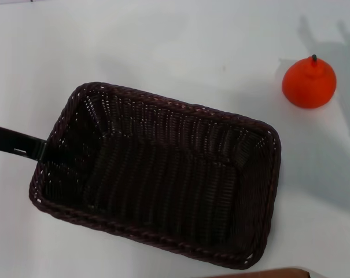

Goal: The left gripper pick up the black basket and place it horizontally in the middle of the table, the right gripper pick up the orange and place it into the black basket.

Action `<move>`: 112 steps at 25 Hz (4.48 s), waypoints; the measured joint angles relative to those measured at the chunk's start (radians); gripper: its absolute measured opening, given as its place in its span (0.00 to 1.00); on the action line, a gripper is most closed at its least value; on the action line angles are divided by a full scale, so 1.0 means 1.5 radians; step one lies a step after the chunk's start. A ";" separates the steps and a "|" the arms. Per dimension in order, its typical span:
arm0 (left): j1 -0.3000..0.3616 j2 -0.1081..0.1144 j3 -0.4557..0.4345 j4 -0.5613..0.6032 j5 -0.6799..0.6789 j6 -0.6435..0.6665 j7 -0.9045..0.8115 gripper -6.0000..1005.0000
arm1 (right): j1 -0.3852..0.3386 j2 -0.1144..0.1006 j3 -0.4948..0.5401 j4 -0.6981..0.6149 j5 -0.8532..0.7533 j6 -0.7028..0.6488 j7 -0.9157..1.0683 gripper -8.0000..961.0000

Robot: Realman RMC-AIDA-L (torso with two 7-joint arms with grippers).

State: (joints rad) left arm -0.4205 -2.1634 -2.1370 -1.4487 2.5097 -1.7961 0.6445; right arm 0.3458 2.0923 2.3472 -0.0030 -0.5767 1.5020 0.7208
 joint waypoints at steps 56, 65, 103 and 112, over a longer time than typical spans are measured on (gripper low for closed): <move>0.204 -0.008 -0.031 -0.035 -0.212 0.192 -0.241 0.19 | 0.061 -0.004 -0.020 0.120 -0.004 -0.148 0.034 0.93; 0.290 -0.008 0.106 -0.109 -0.222 0.310 -0.302 0.19 | 0.060 -0.004 -0.021 0.120 -0.004 -0.146 0.035 0.92; 0.163 0.000 -0.251 -0.069 -0.254 0.160 -0.133 0.63 | -0.083 -0.005 -0.254 0.274 -0.033 -0.140 0.078 0.88; 0.108 0.002 -0.348 0.021 -0.282 0.171 -0.023 0.63 | -0.124 0.002 -0.299 0.262 -0.069 -0.152 0.091 0.87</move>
State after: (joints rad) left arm -0.2578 -2.1599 -2.6595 -1.4171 2.0873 -1.5399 0.6101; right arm 0.1601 2.0947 1.8987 0.3893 -0.6801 1.2742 0.8569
